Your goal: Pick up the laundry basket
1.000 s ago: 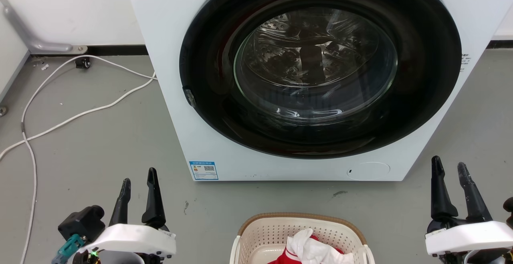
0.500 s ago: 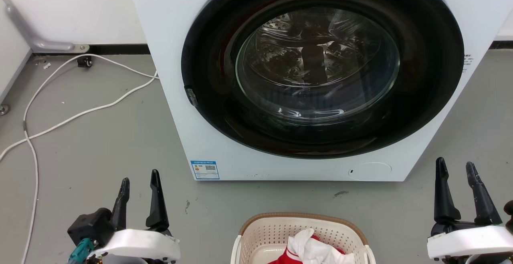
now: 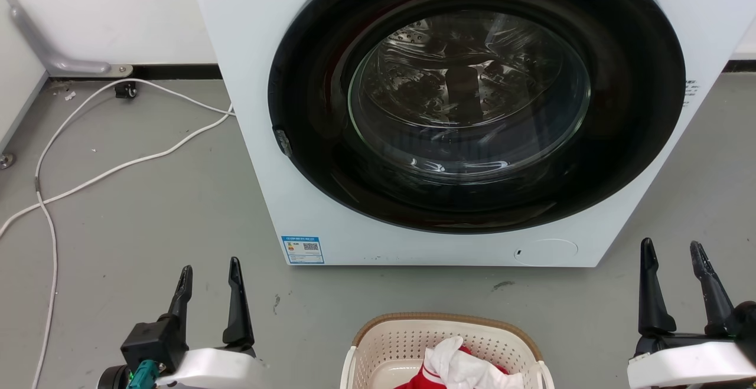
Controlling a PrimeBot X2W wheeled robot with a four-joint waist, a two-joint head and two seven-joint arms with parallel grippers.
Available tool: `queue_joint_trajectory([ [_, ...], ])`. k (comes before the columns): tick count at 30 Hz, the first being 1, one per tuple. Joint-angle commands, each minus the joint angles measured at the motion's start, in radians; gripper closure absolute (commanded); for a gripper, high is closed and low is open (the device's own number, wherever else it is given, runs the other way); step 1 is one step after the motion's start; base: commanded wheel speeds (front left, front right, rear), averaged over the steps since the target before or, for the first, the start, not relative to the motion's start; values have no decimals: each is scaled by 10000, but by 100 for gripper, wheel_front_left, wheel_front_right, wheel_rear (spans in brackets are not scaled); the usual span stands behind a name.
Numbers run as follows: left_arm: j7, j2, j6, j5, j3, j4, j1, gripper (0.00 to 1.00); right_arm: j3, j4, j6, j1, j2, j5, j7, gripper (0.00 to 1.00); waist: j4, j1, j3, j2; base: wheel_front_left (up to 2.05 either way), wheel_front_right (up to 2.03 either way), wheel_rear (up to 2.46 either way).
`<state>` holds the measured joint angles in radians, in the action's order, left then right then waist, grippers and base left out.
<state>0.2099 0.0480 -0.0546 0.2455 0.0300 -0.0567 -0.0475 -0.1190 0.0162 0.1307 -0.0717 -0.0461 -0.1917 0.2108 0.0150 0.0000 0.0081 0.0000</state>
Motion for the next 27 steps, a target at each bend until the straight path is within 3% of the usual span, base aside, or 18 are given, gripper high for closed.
queue_joint_trajectory([
  [1, 92, 34, -54, -251, 34, 38, -70, 0, -10, 108, 0, -106, -59, 237, 92, 0, -2, 0, 5, 0, 0, 0, 0],
  [27, 581, 34, -343, -2140, 237, -94, -359, 0, 35, 158, -1, -406, -66, 2163, 554, 0, 45, 0, 3, 0, 0, 0, 0],
])
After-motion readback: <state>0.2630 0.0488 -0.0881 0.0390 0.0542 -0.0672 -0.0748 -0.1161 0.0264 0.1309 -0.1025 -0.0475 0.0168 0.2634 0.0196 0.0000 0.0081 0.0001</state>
